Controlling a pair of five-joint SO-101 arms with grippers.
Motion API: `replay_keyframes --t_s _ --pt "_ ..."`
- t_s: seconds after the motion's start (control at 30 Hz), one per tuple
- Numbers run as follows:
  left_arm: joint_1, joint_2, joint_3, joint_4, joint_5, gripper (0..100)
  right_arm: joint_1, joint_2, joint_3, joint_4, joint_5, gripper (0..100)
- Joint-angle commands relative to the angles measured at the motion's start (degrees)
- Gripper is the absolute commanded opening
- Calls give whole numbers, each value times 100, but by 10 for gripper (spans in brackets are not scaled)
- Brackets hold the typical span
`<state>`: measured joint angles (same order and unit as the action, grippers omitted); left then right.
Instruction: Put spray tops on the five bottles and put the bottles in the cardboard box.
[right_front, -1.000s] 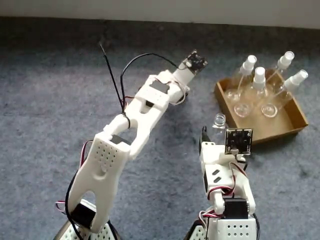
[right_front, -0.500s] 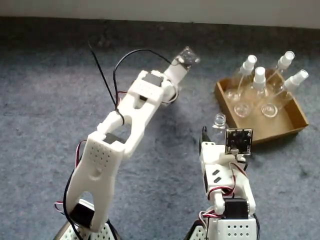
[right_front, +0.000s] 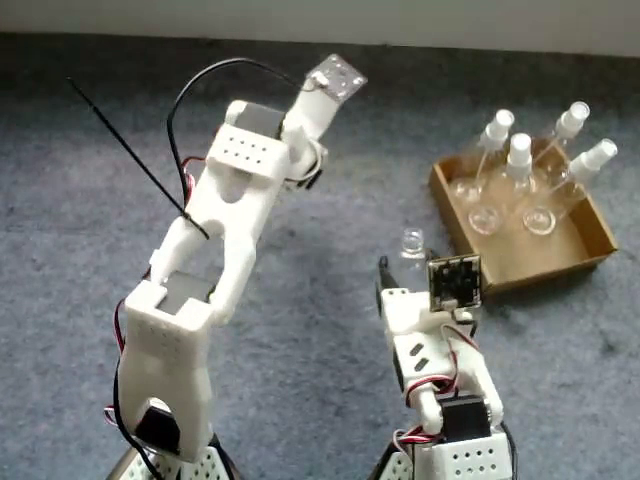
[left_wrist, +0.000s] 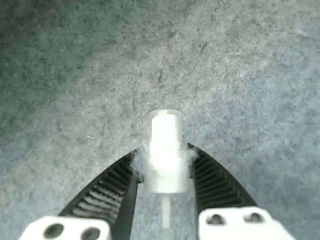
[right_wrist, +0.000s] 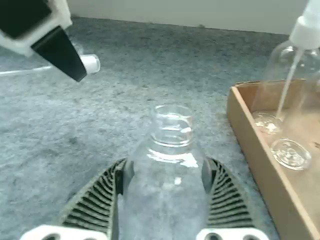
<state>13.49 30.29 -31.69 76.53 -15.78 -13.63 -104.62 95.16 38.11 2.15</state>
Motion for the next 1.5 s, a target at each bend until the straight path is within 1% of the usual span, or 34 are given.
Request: replay_keyframes --t_s 0.0,0.17,0.27,0.3,0.4,0.47,0.6,0.7,0.87,1.0,1.17,1.27,1.4,1.47 --pt "-40 -884 -180 352 35 5 -295 -57 -22 -145 -18 74" --pt "-22 -1604 -154 352 62 5 -497 -57 40 -611 -9 74" --pt "-4 -2009 -145 404 141 5 -585 -57 242 -690 -9 74" --pt "-4 -2123 -145 448 352 5 -629 -57 286 -690 -9 74" --pt "-4 -2404 -145 624 1292 4 -840 -57 321 -927 -9 74" --pt "-13 -2563 -145 642 1609 4 -927 -57 426 -1174 -9 74" --pt "13 -2800 -40 774 1644 4 -954 -57 664 -1701 -9 74" --pt "171 -3178 268 1002 1618 4 -936 -57 725 -1771 -9 74" --pt "409 -4022 980 958 1618 4 -963 -57 725 -1771 -9 74" --pt "681 -4629 1640 413 1644 4 -980 -57 796 -1771 -53 74" --pt "804 -5305 2413 -809 1697 5 -936 -48 804 -1745 -53 74" --pt "936 -5640 2993 -1547 2110 7 -936 -40 804 -1745 -53 74" --pt "945 -6035 3767 -2435 2488 8 -936 -13 804 -1736 -53 74" --pt "945 -6220 4110 -2927 2804 8 -936 -4 796 -1736 -53 74"
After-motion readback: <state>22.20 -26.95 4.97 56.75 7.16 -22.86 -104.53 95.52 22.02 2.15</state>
